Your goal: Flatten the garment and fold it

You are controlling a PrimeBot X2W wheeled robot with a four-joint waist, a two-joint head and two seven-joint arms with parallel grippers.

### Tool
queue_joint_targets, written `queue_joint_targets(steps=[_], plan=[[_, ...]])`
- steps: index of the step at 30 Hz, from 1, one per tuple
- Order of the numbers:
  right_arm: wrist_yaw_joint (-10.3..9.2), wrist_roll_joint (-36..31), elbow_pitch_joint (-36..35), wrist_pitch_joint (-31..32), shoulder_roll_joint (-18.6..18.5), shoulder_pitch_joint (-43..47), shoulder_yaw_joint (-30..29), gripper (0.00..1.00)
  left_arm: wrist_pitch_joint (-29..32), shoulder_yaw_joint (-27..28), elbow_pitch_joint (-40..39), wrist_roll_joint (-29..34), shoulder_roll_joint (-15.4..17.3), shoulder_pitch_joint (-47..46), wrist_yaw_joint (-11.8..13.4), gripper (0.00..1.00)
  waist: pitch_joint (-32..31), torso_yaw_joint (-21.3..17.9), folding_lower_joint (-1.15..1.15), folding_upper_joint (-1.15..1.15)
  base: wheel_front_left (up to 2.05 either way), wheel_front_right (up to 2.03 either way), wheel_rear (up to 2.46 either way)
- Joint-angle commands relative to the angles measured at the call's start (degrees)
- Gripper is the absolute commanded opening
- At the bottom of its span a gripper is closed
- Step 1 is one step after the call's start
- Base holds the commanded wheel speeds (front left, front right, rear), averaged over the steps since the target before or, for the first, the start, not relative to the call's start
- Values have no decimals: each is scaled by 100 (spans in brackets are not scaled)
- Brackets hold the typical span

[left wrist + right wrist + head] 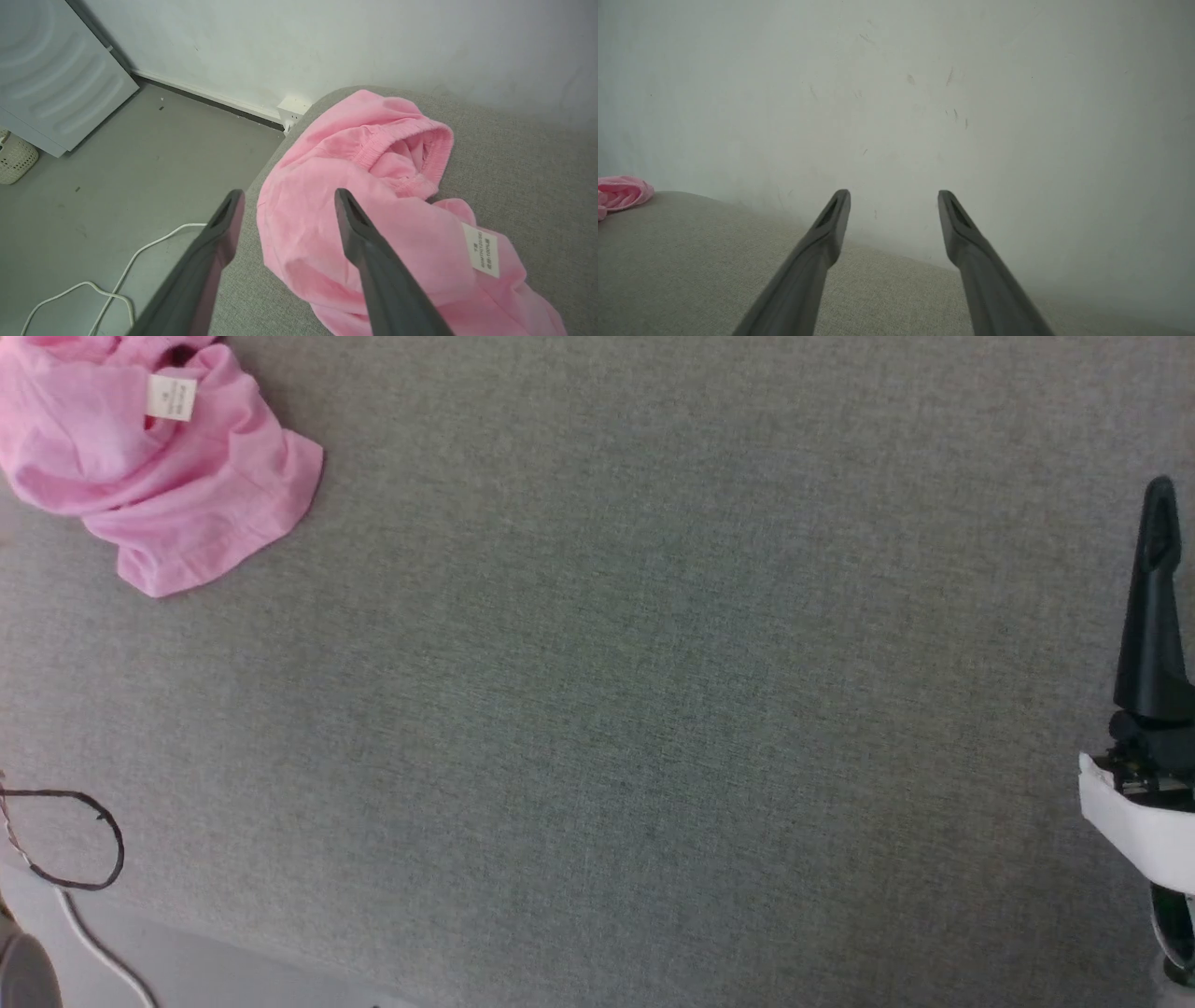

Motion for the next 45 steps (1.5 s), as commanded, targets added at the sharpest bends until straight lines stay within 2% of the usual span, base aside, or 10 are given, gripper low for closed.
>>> queue_joint_targets(steps=[1, 8, 12, 17, 22, 23, 24, 29, 36, 45], plan=[[-10, -93, -124, -48, -56, -110, 27, 100, 113, -9, 172, -95, 85, -243, -53, 100, 369, 4, -1, 0, 0, 0, 0], [-11, -245, -588, -129, -268, -240, 139, 100, 969, -129, 814, -711, 61, -1040, -237, 100, 933, 24, -1, 0, 0, 0, 0], [-11, -298, -739, -129, -343, -250, 147, 100, 1735, -496, 788, -1177, -28, -1191, -246, 100, 1103, -31, -1, 0, 0, 0, 0], [-11, -337, -884, -129, -365, -252, 136, 100, 2751, -1127, 512, -1798, 96, -1096, -248, 100, 1231, -101, -1, 0, 0, 0, 0], [-11, -361, -911, -129, -328, -250, 155, 100, 3183, -1596, 316, -2230, 353, -774, -248, 100, 1255, -185, -1, 0, 0, 0, 0], [-11, -363, -908, -129, -323, -254, 157, 100, 3196, -1663, 294, -2285, 407, -721, -248, 56, 1253, -199, -1, 0, 0, 0, 0], [-11, -365, -904, -129, -320, -259, 152, 100, 3232, -1739, 275, -2339, 454, -670, -248, 0, 1248, -206, -1, 0, 0, 0, 0], [-11, -379, -862, -129, -303, -291, 112, 100, 3062, -2039, 142, -2516, 710, -569, -249, 0, 1156, -207, -1, 0, 0, 0, 0], [-11, -343, -653, -129, -174, -278, 163, 100, 2005, -2379, 119, -2256, 1085, -934, -249, 0, 594, -212, -1, 0, 0, 0, 0], [-11, -191, -72, -129, 160, 66, 112, 100, 955, -3341, -404, -1946, 1371, -1636, -249, 0, -461, -312, -1, 0, 0, 0, 0]])
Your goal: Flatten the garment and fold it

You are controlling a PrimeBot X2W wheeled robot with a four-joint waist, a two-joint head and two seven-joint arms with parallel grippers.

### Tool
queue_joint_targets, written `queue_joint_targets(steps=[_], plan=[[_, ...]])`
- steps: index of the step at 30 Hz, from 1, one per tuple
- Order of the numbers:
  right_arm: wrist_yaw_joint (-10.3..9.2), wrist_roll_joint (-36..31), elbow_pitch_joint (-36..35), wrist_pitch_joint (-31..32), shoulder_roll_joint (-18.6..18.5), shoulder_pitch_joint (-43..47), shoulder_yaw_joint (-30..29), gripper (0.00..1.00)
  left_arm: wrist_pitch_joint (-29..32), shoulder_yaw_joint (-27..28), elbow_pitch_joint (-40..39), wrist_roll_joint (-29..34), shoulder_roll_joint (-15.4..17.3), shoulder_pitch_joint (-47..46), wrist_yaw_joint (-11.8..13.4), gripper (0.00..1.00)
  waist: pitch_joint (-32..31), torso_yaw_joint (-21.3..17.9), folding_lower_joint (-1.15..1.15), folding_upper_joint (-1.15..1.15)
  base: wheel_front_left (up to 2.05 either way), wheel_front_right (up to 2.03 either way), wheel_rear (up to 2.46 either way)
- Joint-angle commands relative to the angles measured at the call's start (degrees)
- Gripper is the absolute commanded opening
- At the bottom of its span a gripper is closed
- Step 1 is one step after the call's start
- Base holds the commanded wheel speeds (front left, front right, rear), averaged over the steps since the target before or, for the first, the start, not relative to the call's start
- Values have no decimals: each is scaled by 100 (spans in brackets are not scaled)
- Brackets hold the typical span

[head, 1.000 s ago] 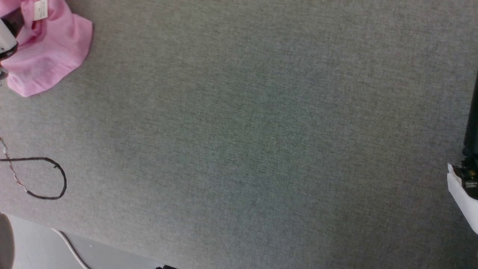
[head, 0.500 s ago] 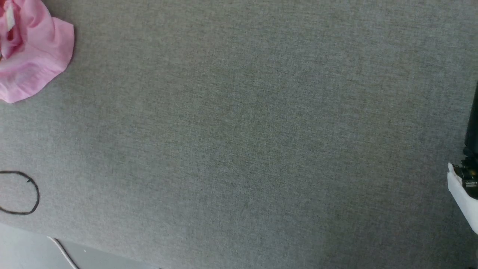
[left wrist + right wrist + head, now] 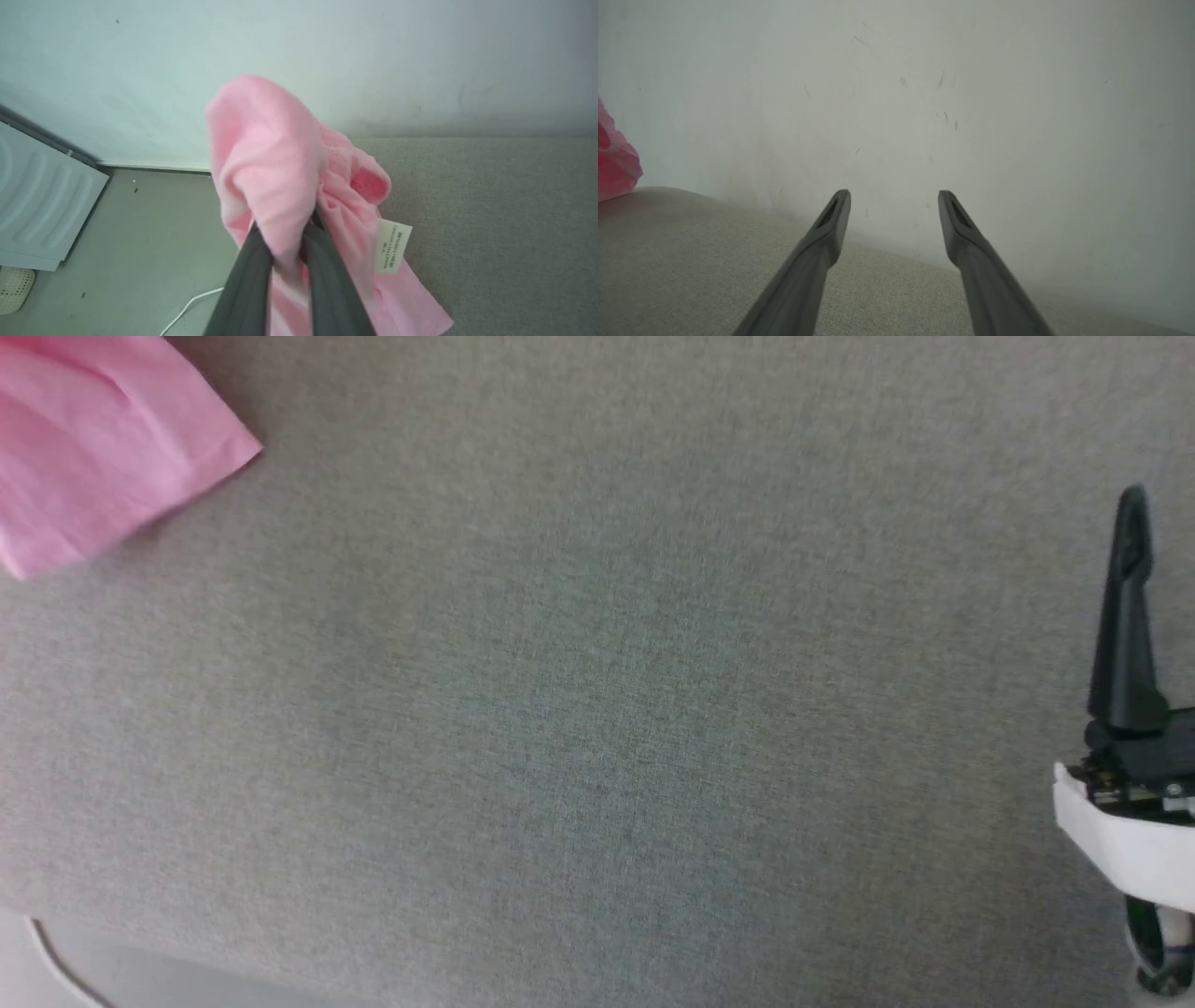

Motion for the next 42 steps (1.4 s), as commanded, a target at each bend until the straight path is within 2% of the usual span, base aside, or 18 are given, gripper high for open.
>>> queue_joint_targets(steps=[1, 11, 19, 23, 29, 34, 38, 42], plan=[[-11, 42, 99, -27, 46, 99, -10, 100, -147, -200, -143, 89, -18, -198, -37, 0, -640, -91, 0, 0, 0, 0, 0], [-11, 261, 524, -27, 172, 475, -65, 100, -643, -1689, -1274, 428, -373, -1003, -37, 0, -1420, -515, 0, 0, 0, 0, 0], [-11, 518, 786, -27, 175, 622, -76, 100, -788, -2421, -2143, 382, -1088, -1125, -37, 0, -1666, -1088, 0, 0, 0, 0, 0], [-11, 603, 879, -27, 175, 660, -89, 100, -842, -2860, -2436, 336, -1288, -994, -37, 0, -1697, -1369, 0, 0, 0, 0, 0], [-11, 699, 992, -27, 176, 708, -125, 100, -739, -3876, -2665, 219, -1602, -374, -37, 0, -1684, -1673, 0, 0, 0, 0, 0], [-11, 735, 1034, -27, 176, 703, -122, 100, -818, -4655, -2463, 36, -1779, 362, -37, 0, -1622, -1847, 0, 0, 0, 0, 0], [-11, 744, 1054, -27, 176, 682, -136, 100, -804, -4988, -2305, -77, -1908, 851, -37, 0, -1544, -1908, 0, 0, 0, 0, 0], [-11, 748, 1110, -27, 176, 658, -160, 100, -488, -5117, -2196, 64, -2056, 1597, -37, 0, -1462, -1941, 0, 0, 0, 0, 0]])
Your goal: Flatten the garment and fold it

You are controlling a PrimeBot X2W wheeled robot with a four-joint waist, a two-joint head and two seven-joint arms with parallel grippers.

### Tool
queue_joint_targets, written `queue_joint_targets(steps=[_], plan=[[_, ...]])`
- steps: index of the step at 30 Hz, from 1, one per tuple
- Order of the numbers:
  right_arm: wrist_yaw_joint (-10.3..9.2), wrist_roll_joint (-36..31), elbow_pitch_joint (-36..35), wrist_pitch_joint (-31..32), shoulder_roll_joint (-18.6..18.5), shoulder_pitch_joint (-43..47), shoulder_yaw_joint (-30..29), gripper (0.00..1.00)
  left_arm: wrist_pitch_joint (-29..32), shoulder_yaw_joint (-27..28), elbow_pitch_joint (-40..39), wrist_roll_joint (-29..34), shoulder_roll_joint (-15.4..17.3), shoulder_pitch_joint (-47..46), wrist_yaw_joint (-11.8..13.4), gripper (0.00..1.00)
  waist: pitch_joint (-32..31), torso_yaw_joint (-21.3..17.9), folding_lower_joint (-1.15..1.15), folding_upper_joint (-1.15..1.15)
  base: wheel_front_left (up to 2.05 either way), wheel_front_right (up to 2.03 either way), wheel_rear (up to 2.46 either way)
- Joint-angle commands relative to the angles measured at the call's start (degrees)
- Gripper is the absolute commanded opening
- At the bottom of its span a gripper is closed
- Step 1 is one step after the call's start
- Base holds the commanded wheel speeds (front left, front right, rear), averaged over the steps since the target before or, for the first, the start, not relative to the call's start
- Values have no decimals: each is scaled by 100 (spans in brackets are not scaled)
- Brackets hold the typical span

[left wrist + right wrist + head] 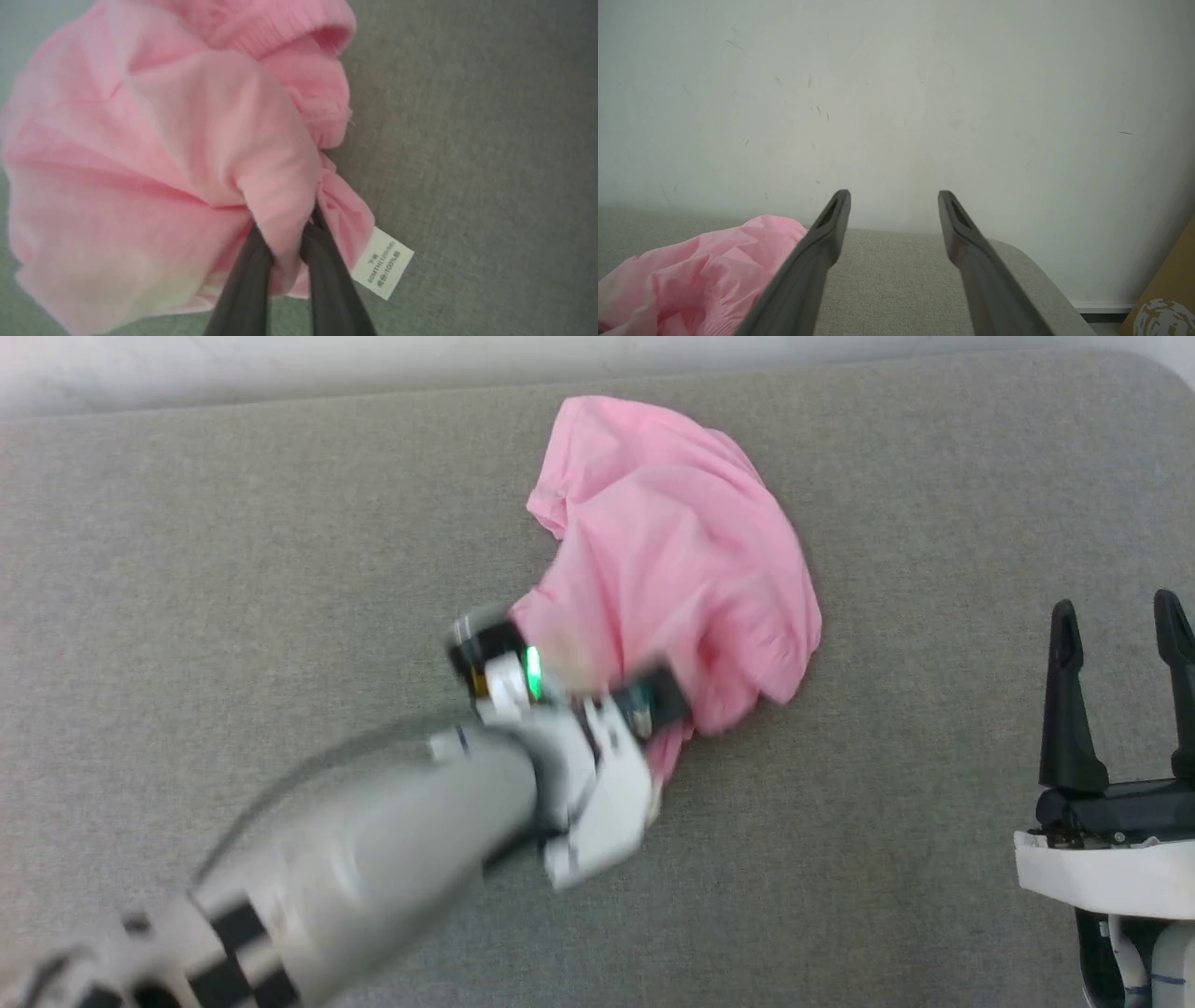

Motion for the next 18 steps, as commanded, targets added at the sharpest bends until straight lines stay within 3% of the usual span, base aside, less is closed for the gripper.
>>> queue_joint_targets(steps=[1, 5, 8, 9, 10, 13, 18], plan=[[-11, 29, 20, -27, 16, -11, 7, 100, 190, -28, -38, 223, -51, 345, -36, 0, 44, -38, -1, 0, 0, 0, 0], [-11, 34, 67, -27, 16, -22, 15, 100, 661, -31, -319, 490, -107, 1132, -36, 0, 50, -34, -1, 0, 0, 0, 0], [-11, 26, 126, -27, 16, 0, 5, 100, 593, -32, -415, 435, -109, 1266, -36, 1, -50, 19, -1, 0, 0, 0, 0], [-11, 25, 143, -27, 16, 19, 5, 100, 449, -32, -403, 408, -109, 1218, -36, 77, -102, 40, -1, 0, 0, 0, 0], [-11, 21, 162, -27, 16, 44, 0, 100, 221, -31, -354, 373, -111, 1138, -36, 100, -167, 63, -1, 0, 0, 0, 0], [-11, 11, 206, -27, 16, 154, -7, 100, -539, 199, -192, 315, -184, 981, 3, 100, -401, 120, -1, 0, 0, 0, 0], [-11, 1, 244, -27, 16, 381, -54, 100, -1715, 716, -315, 408, -277, 978, 533, 100, -779, 196, -1, 0, 0, 0, 0]])
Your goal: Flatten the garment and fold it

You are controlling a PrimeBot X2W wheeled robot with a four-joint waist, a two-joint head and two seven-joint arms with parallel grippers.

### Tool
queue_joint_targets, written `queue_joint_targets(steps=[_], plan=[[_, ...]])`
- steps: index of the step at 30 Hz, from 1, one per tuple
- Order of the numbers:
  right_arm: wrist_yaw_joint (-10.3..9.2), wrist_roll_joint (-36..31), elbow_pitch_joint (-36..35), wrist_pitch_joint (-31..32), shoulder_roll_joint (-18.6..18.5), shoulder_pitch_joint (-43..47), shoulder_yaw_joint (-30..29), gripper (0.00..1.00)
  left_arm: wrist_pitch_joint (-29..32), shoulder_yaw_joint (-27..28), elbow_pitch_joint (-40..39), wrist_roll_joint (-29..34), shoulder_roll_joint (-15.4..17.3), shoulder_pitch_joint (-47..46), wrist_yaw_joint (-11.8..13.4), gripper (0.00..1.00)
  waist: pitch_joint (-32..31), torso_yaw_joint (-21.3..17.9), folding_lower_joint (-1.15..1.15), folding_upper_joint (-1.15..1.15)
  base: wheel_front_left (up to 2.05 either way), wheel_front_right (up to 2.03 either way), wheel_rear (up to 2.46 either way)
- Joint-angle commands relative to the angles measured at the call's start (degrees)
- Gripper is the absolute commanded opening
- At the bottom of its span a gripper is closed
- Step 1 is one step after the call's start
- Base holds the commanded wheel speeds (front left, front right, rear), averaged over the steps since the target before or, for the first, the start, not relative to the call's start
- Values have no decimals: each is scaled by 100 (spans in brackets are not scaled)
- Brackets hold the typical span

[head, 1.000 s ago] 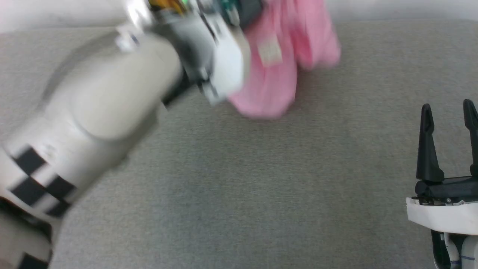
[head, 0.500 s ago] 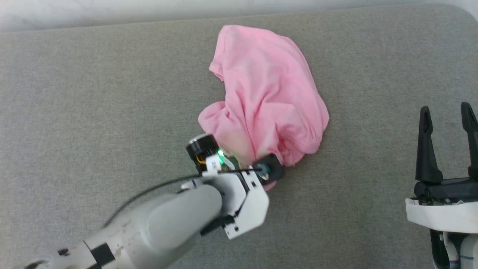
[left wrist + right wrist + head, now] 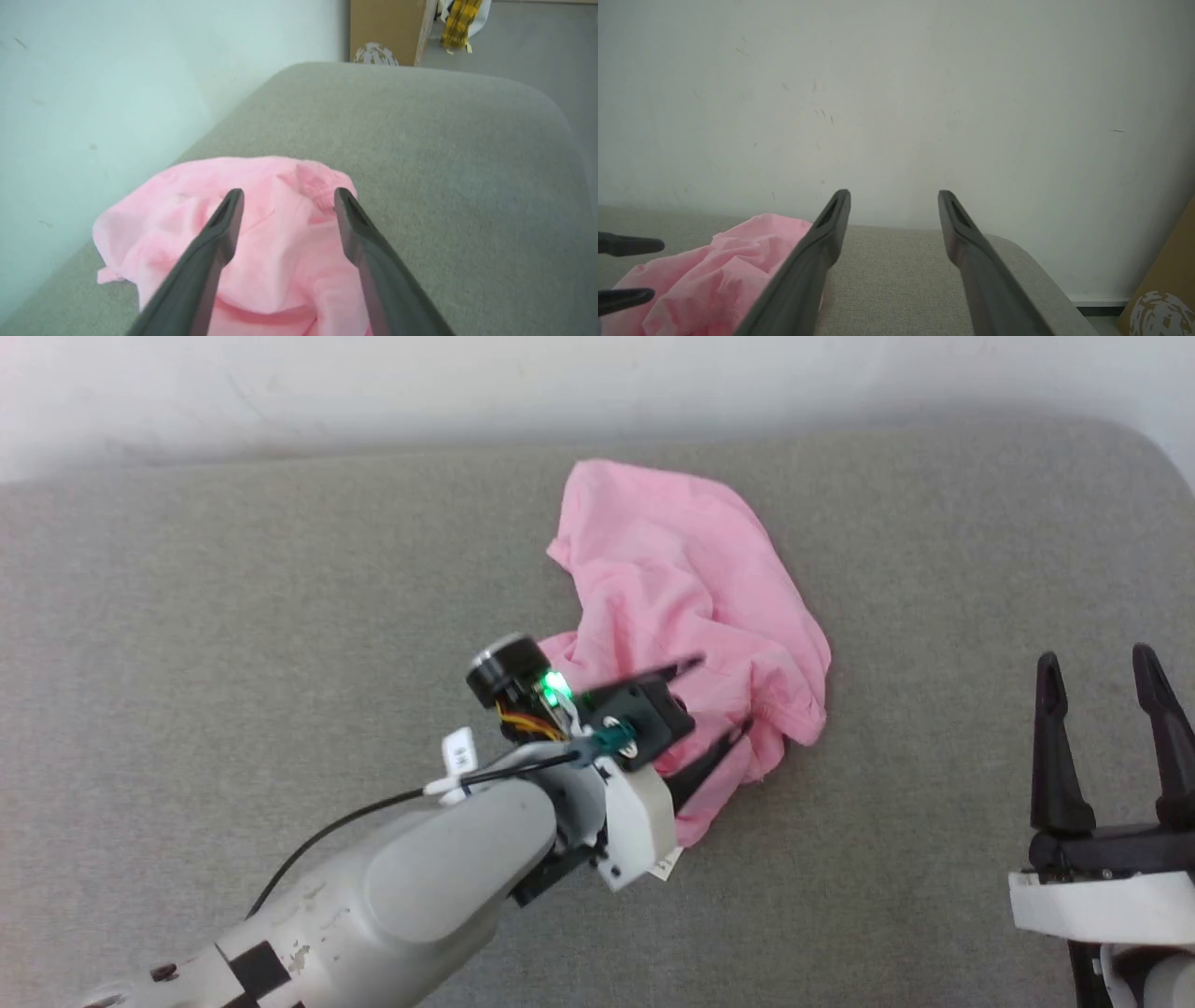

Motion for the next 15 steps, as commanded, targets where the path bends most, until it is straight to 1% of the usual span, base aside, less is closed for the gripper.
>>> queue_joint_targets(steps=[1, 2, 4, 7, 9, 11, 13, 15], plan=[[-11, -22, 12, -27, 14, 89, -34, 100, -254, 128, -81, 80, -11, 34, 176, 100, -302, 106, 0, 0, 0, 0, 0], [-11, -22, 16, -27, 14, 123, -43, 100, -452, 224, -134, 106, -1, 62, 314, 100, -355, 120, 0, 0, 0, 0, 0], [-11, -17, 13, -27, 14, 183, -58, 100, -895, 462, -255, 192, 29, 134, 694, 100, -433, 148, 0, 0, 0, 0, 0], [-11, -4, 13, -27, 14, 239, -77, 100, -1275, 955, -416, 326, 87, 335, 1417, 100, -515, 191, 0, 0, 0, 0, 0], [-11, 12, 8, -27, 14, 251, -74, 100, -1345, 1315, -567, 476, 153, 530, 1898, 100, -540, 211, 0, 0, 0, 0, 0], [-11, 36, -5, -27, 14, 254, -83, 100, -1355, 1841, -968, 638, 160, 817, 2329, 100, -552, 241, 0, 0, 0, 0, 0], [-11, 69, -10, -27, 14, 251, -90, 100, -1358, 2367, -1331, 827, 190, 1228, 2665, 100, -555, 264, 0, 0, 0, 0, 0], [-11, 100, -9, -27, 14, 246, -115, 100, -1359, 2840, -1612, 1035, 200, 1650, 2887, 100, -553, 295, 0, 0, 0, 0, 0]])
